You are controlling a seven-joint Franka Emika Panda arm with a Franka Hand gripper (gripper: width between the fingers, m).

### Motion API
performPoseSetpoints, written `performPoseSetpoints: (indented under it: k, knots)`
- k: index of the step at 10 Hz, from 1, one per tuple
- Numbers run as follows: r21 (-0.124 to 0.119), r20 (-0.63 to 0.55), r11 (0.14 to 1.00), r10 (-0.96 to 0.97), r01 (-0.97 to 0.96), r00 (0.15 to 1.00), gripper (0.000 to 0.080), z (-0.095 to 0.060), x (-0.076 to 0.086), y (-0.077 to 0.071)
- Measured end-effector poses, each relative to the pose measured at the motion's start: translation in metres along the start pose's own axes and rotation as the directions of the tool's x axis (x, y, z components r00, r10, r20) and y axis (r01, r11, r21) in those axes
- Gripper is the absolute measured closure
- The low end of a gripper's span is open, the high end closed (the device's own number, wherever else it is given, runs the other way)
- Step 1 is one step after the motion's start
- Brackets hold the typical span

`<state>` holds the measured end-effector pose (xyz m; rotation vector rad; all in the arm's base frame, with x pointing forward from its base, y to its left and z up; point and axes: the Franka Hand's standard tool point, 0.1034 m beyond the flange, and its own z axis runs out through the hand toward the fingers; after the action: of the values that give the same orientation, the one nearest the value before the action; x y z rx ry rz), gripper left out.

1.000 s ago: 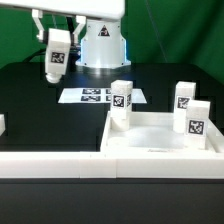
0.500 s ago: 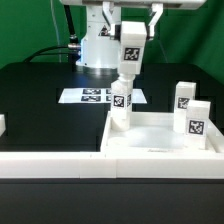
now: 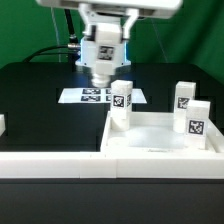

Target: Assemble square table

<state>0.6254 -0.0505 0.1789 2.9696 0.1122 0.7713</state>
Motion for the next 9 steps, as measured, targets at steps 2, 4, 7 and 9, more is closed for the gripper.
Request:
performPoseSetpoints:
  k: [2,4,7,9]
  knots:
    - [0.033,-0.028,0.998,0.060,-0.059,0.998,0.0509,0.002,0.014,-0.020]
    - [0.079,0.004,0.982,0.170,-0.170,0.985,0.0509,-0.002,0.032,-0.052]
    - [0.067,0.052,0.986,0.147,-0.150,0.988,0.0509,-0.003,0.036,-0.061]
    - [0.039,-0.013,0.992,0.117,-0.117,0.993,0.0509,0.003,0.030,-0.049]
